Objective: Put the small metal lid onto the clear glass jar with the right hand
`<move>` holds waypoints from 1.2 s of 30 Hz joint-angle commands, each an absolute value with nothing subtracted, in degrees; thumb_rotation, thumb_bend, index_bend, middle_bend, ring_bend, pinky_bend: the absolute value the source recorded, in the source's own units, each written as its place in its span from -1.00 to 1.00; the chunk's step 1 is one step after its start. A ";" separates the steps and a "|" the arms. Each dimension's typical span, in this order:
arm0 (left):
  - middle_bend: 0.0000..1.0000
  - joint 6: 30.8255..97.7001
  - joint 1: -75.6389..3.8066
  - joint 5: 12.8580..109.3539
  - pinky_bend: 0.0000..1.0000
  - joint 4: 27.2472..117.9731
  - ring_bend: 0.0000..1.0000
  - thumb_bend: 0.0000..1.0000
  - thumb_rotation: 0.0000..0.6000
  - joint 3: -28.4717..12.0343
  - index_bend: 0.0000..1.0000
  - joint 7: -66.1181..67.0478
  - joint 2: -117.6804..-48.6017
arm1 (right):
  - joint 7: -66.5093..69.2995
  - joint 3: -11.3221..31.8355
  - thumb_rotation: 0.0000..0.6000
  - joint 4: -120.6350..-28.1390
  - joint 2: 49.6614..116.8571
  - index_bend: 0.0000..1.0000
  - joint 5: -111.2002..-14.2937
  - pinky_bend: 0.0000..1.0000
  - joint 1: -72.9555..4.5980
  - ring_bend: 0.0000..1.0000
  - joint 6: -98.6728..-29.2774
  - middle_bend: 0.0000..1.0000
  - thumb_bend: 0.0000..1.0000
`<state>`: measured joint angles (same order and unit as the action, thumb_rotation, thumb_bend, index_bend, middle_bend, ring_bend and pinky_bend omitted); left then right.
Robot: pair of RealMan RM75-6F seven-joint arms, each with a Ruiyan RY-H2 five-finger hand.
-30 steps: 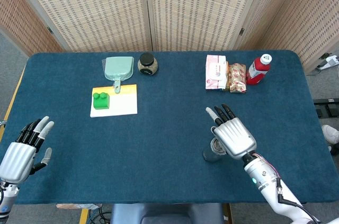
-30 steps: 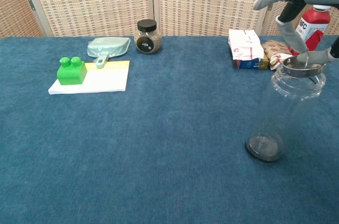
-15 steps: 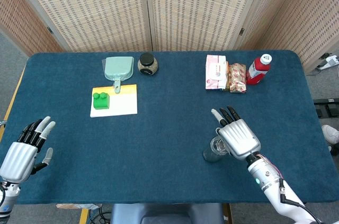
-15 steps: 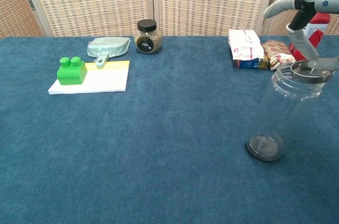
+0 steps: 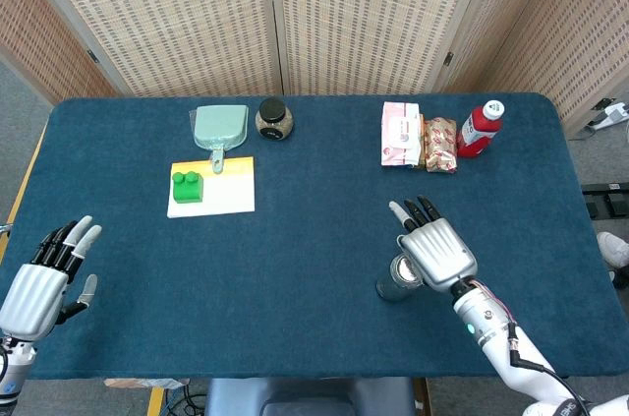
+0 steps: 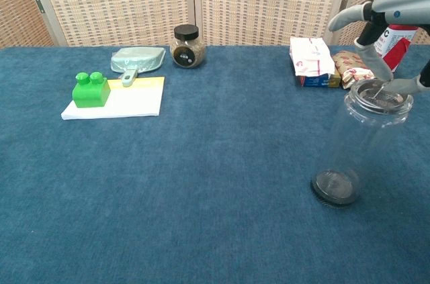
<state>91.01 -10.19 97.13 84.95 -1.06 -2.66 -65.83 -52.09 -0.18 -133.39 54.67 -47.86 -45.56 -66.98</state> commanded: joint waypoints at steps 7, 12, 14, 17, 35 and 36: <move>-0.99 90.74 -10.25 96.99 -0.79 85.05 -1.00 -0.02 1.00 -1.08 -1.00 -2.41 -65.84 | -50.36 -0.68 1.00 -134.99 51.44 -0.16 -48.92 -1.00 -45.32 -1.00 -65.83 -1.00 -0.25; -0.99 90.74 -10.25 96.94 -0.79 85.13 -1.00 -0.02 1.00 -1.12 -1.00 -2.26 -65.89 | -50.79 -1.22 1.00 -134.99 50.84 -0.29 -48.18 -1.00 -45.64 -1.00 -65.10 -1.00 -0.25; -0.99 90.79 -10.25 96.96 -0.79 85.12 -1.00 -0.02 1.00 -1.15 -1.00 -2.30 -65.90 | -51.29 -1.41 1.00 -134.99 50.90 -0.33 -47.47 -1.00 -45.86 -1.00 -65.11 -1.00 -0.28; -0.99 90.88 -10.24 96.99 -0.79 85.14 -1.00 -0.01 1.00 -1.16 -1.00 -2.54 -65.84 | -52.02 -1.42 1.00 -134.99 51.18 -0.39 -46.29 -1.00 -46.30 -1.00 -65.41 -1.00 -0.35; -0.99 90.52 -10.41 96.79 -0.79 84.97 -1.00 -0.01 1.00 -1.28 -1.00 -2.30 -65.98 | -39.94 -1.09 1.00 -134.99 44.88 -0.53 -58.44 -1.00 -42.08 -1.00 -63.58 -1.00 -0.49; -0.99 90.42 -10.45 96.73 -0.79 84.93 -1.00 -0.01 1.00 -1.29 -1.00 -2.17 -66.07 | -38.69 -1.21 1.00 -134.99 43.90 -0.53 -59.96 -1.00 -41.49 -1.00 -63.34 -1.00 -0.50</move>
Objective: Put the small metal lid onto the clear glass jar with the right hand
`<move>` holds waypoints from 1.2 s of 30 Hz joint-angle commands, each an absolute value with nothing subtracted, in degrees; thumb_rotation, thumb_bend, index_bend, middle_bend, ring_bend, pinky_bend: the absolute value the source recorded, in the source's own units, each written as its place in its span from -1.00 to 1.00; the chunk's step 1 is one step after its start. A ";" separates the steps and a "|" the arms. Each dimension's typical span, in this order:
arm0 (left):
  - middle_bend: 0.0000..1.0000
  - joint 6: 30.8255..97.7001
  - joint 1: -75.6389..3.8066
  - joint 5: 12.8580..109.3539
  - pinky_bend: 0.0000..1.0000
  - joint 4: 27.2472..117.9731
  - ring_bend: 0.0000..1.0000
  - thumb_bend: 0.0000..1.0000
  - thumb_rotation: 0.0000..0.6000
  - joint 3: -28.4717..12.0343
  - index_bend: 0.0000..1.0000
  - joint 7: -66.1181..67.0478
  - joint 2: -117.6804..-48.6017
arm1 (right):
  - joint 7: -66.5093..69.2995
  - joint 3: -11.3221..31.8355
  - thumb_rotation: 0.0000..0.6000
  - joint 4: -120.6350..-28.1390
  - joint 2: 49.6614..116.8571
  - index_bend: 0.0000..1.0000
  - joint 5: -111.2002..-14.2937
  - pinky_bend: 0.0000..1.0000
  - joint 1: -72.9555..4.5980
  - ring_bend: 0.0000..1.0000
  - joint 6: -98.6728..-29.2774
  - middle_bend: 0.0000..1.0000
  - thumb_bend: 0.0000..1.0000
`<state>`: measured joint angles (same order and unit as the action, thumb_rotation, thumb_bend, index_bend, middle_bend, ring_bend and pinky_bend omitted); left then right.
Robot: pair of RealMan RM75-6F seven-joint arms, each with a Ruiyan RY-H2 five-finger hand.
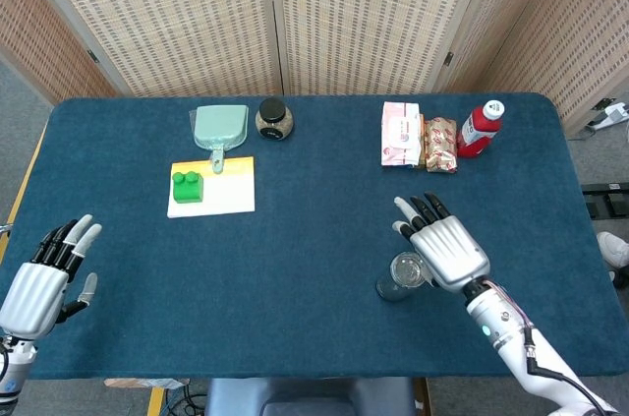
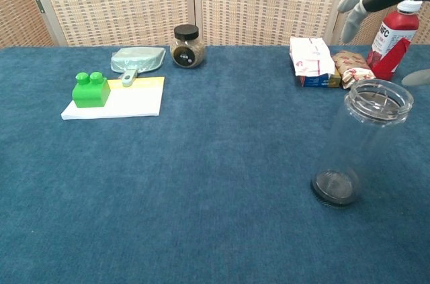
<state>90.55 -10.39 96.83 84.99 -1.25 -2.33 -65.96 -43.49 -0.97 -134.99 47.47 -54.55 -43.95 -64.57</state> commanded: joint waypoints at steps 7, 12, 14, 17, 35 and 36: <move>-0.99 89.05 -10.97 96.26 -0.79 84.52 -1.00 -0.01 1.00 -1.29 -1.00 -1.10 -66.82 | -25.50 -2.88 1.00 -134.99 35.85 -0.53 -73.40 -1.00 -36.34 -1.00 -59.88 -1.00 -0.51; -0.99 88.91 -11.05 96.03 -0.79 84.43 -1.00 -0.01 1.00 -1.41 -1.00 -0.62 -67.07 | -17.52 -5.46 1.00 -134.99 30.54 -0.53 -84.34 -1.00 -31.85 -1.00 -58.88 -1.00 -0.53; -0.99 88.83 -11.08 95.96 -0.79 84.42 -1.00 -0.01 1.00 -1.42 -1.00 -0.50 -67.14 | -16.48 -6.31 1.00 -134.99 29.42 -0.53 -87.80 -1.00 -30.26 -1.00 -59.23 -1.00 -0.54; -0.99 88.74 -11.14 96.05 -0.79 84.46 -1.00 -0.01 1.00 -1.35 -1.00 -0.33 -67.23 | -16.60 -7.18 1.00 -134.99 28.91 -0.53 -91.31 -1.00 -28.04 -1.00 -59.79 -1.00 -0.54; -0.99 89.45 -10.97 96.30 -0.79 84.82 -1.00 -0.01 1.00 -1.29 -1.00 -0.99 -66.84 | -26.47 -3.19 1.00 -134.99 35.33 -0.53 -79.57 -1.00 -28.17 -1.00 -53.96 -1.00 -0.54; -0.99 89.51 -10.96 96.36 -0.79 84.85 -1.00 -0.01 1.00 -1.28 -1.00 -1.00 -66.81 | -26.78 -3.04 1.00 -134.99 35.61 -0.53 -79.09 -1.00 -28.27 -1.00 -53.77 -1.00 -0.54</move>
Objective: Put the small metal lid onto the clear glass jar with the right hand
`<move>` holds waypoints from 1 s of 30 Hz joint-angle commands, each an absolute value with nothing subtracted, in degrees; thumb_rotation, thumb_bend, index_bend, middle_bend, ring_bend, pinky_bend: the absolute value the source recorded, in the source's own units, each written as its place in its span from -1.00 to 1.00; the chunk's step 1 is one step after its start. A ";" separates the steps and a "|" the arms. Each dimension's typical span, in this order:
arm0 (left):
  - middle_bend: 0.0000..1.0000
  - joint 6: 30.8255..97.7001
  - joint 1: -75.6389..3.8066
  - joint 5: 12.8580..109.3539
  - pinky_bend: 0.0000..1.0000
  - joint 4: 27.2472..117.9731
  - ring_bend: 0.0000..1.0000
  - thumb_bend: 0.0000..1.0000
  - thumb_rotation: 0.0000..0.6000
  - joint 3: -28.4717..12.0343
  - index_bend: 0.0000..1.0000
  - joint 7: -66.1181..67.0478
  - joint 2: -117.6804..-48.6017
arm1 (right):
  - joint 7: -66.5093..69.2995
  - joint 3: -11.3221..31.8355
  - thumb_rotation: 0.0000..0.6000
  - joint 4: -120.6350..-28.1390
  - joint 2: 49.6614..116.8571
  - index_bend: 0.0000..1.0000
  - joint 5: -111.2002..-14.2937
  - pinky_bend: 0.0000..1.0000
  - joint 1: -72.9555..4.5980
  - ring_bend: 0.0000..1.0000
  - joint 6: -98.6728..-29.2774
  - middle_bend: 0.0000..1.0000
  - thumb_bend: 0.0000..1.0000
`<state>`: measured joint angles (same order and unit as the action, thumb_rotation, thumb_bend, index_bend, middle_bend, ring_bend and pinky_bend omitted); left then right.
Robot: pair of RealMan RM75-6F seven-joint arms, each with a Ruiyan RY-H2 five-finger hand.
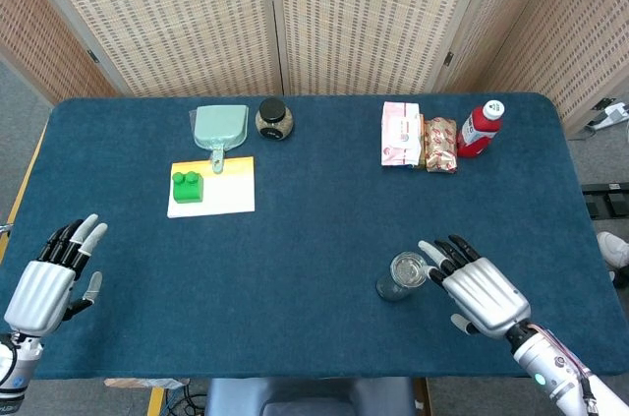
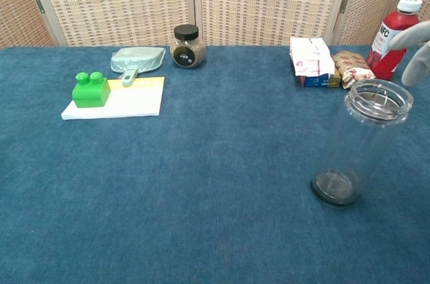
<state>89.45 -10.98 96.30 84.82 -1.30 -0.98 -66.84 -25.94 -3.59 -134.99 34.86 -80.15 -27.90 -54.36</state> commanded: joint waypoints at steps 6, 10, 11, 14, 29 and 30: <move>-0.99 90.15 -10.73 96.64 -0.79 85.12 -1.00 -0.01 1.00 -1.25 -1.00 -1.32 -66.51 | -29.02 -2.16 1.00 -134.99 37.30 -0.53 -76.25 -1.00 -29.13 -1.00 -52.69 -1.00 -0.54; -0.99 90.47 -10.63 96.72 -0.79 85.22 -1.00 -0.01 1.00 -1.28 -1.00 -1.65 -66.31 | -29.95 -1.81 1.00 -134.99 38.06 -0.53 -74.88 -1.00 -29.46 -1.00 -52.44 -1.00 -0.54; -0.99 90.52 -10.61 96.76 -0.79 85.25 -1.00 -0.01 1.00 -1.27 -1.00 -1.67 -66.29 | -30.17 -1.76 1.00 -134.99 38.21 -0.53 -74.57 -1.00 -29.55 -1.00 -52.35 -1.00 -0.54; -0.99 90.66 -10.55 96.80 -0.79 85.33 -1.00 -0.01 1.00 -1.29 -1.00 -1.64 -66.24 | -31.18 -1.66 1.00 -134.99 38.69 -0.53 -73.45 -1.00 -29.88 -1.00 -52.08 -1.00 -0.54; -0.99 90.91 -10.42 96.82 -0.79 85.56 -1.00 -0.01 1.00 -1.37 -1.00 -1.84 -66.03 | -31.63 -1.09 1.00 -134.99 39.66 -0.53 -73.12 -1.00 -30.12 -1.00 -53.12 -1.00 -0.54; -0.99 90.87 -10.44 96.82 -0.79 85.54 -1.00 -0.01 1.00 -1.37 -1.00 -1.85 -66.03 | -30.79 -1.00 1.00 -134.99 39.34 -0.53 -74.27 -1.00 -29.75 -1.00 -53.61 -1.00 -0.54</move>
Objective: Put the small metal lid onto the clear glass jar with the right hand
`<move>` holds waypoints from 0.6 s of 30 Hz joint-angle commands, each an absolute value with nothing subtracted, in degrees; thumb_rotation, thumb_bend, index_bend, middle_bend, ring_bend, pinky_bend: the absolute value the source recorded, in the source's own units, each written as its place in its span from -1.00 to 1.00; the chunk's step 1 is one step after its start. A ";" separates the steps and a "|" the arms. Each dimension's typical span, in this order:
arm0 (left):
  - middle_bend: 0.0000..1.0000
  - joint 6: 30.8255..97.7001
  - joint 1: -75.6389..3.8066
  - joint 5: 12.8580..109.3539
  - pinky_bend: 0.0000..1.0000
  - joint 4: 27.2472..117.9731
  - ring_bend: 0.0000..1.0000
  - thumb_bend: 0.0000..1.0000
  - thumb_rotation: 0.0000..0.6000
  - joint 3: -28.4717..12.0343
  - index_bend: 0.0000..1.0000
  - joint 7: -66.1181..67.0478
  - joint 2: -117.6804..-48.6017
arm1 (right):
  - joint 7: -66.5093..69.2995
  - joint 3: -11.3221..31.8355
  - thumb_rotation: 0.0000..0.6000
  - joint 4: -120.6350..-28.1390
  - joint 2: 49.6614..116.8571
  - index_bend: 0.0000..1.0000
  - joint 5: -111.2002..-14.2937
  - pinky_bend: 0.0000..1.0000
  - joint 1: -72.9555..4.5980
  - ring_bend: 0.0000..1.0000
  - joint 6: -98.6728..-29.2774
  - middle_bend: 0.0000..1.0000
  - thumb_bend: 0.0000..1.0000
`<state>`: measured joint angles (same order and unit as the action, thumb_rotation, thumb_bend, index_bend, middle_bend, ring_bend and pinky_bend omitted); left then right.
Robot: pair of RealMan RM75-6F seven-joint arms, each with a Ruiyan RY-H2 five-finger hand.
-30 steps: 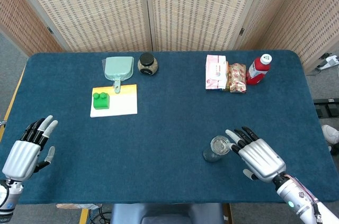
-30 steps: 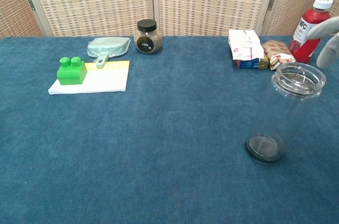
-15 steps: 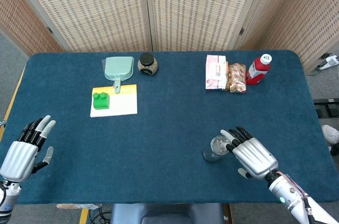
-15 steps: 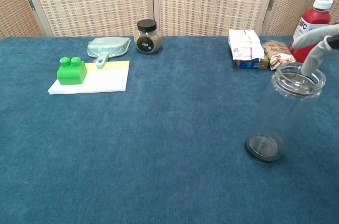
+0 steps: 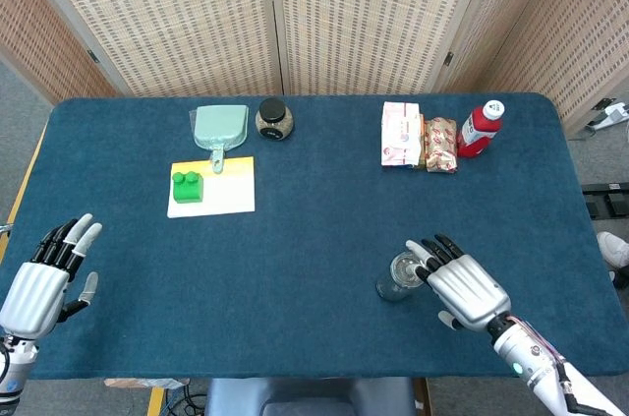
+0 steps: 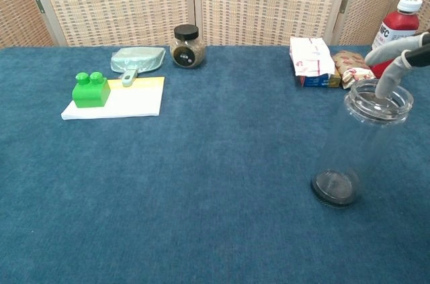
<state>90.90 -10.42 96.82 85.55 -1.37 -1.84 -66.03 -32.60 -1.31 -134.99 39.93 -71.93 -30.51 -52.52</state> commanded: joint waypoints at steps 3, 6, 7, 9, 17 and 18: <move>-0.99 90.63 -10.52 96.74 -0.79 85.46 -1.00 -0.01 1.00 -1.38 -1.00 -1.68 -66.09 | -27.69 -0.99 1.00 -134.99 37.87 -0.53 -78.43 -1.00 -28.30 -1.00 -55.17 -1.00 -0.54; -0.99 90.39 -10.59 96.71 -0.79 85.39 -1.00 -0.01 1.00 -1.36 -1.00 -1.29 -66.27 | -24.93 -1.26 1.00 -134.99 36.13 -0.53 -82.35 -1.00 -26.74 -1.00 -56.78 -1.00 -0.54; -0.99 90.35 -10.61 96.71 -0.79 85.37 -1.00 -0.01 1.00 -1.36 -1.00 -1.13 -66.35 | -24.08 -1.43 1.00 -134.99 35.47 -0.53 -83.72 -1.00 -25.98 -1.00 -57.65 -1.00 -0.54; -0.99 90.16 -10.66 96.65 -0.79 85.31 -1.00 -0.01 1.00 -1.34 -1.00 -0.92 -66.45 | -23.10 -1.73 1.00 -134.99 34.67 -0.53 -85.37 -1.00 -24.66 -1.00 -59.24 -1.00 -0.54; -0.99 89.14 -11.10 96.24 -0.79 84.99 -1.00 -0.01 1.00 -1.41 -1.00 -0.63 -66.84 | -25.51 -2.21 1.00 -129.42 38.07 -0.55 -84.83 -1.00 -16.82 -1.00 -71.00 -1.00 -0.55; -0.99 88.96 -11.15 96.08 -0.79 84.94 -1.00 -0.01 1.00 -1.45 -1.00 -0.61 -66.89 | -24.17 -2.21 1.00 -127.18 39.28 -0.56 -84.97 -1.00 -15.65 -1.00 -72.70 -1.00 -0.55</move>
<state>89.04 -11.11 96.15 84.97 -1.43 -0.63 -66.86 -25.29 -2.13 -131.60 36.49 -85.07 -18.82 -68.81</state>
